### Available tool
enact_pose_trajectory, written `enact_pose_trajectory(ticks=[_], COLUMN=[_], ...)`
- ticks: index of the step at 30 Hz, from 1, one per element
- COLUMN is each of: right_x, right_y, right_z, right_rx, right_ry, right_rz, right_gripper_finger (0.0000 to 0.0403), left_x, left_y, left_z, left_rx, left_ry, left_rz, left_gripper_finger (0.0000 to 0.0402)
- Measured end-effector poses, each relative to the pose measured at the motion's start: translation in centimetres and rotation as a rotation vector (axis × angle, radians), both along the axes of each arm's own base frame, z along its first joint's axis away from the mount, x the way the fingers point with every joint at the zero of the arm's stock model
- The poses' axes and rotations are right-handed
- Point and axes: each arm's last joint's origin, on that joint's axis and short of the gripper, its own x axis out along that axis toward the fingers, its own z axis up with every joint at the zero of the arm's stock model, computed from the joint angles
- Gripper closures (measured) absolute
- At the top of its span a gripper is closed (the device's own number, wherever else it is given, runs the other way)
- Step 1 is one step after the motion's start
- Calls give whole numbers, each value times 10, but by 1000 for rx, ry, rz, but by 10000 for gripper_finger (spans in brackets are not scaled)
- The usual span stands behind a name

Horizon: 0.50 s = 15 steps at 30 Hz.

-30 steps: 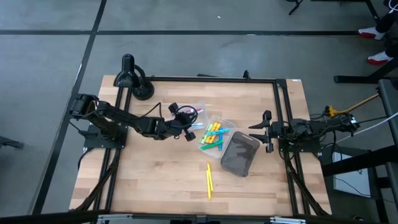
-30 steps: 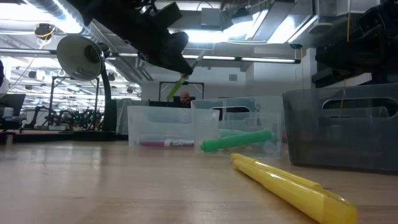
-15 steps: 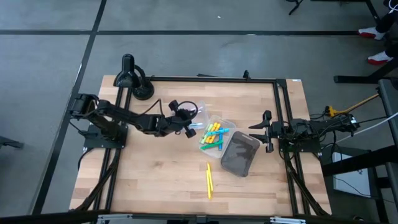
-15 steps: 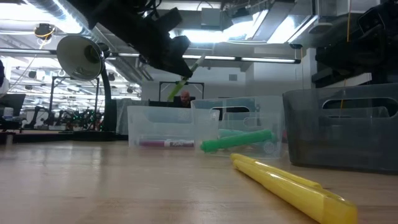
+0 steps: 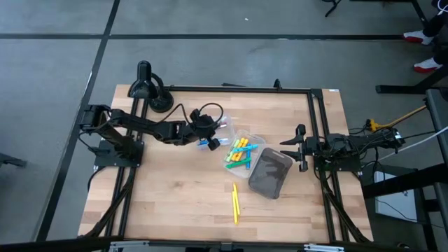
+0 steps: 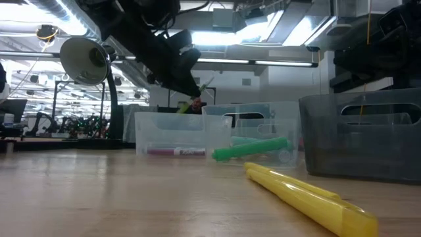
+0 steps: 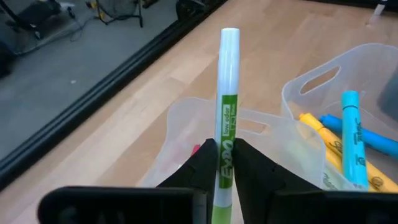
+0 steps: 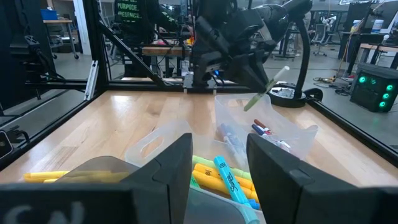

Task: Pick & Place Markers
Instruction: Put the light green marker pen into the left transparent bin, then put the right yellow pen into the black bin

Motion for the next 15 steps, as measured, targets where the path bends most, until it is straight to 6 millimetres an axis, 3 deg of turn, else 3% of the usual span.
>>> enact_pose_trajectory(ticks=[15], right_x=[0], right_y=[0], right_z=[0], right_rx=[0], right_ry=[0], right_rz=[0], right_gripper_finger=[251], left_x=[-1], left_y=[1], left_z=[-1], left_rx=[-20], left_ry=[-13], left_rz=[30], left_gripper_finger=[282])
